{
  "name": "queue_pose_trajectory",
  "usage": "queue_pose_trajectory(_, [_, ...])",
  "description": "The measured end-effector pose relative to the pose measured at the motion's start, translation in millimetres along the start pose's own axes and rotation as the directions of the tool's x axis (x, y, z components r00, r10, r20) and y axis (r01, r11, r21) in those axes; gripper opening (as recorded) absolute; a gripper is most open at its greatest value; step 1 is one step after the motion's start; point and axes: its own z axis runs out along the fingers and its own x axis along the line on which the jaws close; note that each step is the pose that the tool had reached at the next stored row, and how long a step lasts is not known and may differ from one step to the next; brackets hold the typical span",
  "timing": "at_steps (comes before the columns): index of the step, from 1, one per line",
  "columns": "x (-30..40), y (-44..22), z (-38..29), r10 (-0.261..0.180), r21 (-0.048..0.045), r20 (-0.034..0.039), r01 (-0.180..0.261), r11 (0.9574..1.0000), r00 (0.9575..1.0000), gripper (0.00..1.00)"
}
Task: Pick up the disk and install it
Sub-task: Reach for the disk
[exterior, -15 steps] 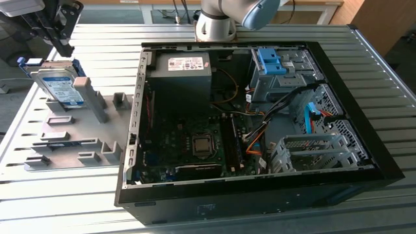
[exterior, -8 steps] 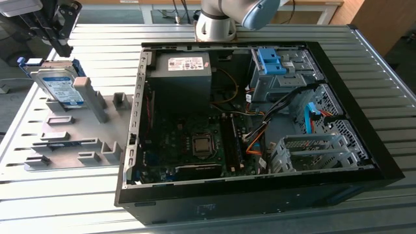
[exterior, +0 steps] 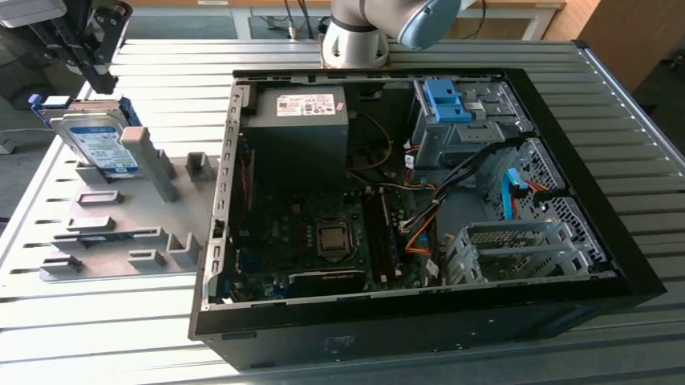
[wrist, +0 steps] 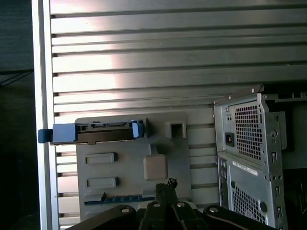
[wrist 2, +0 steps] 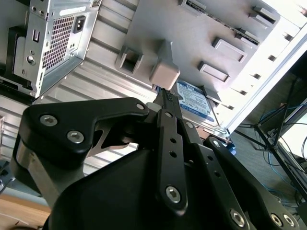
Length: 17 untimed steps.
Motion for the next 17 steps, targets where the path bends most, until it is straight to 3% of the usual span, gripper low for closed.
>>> queue_pose_trajectory(9, [24.1,6.8,1.3,0.003,0.0000,0.0000,-0.003,1.0000,1.0000,0.11])
queue_pose_trajectory(17, [26.0,11.2,2.0,0.003,0.0001,0.0000,-0.003,1.0000,1.0000,0.11])
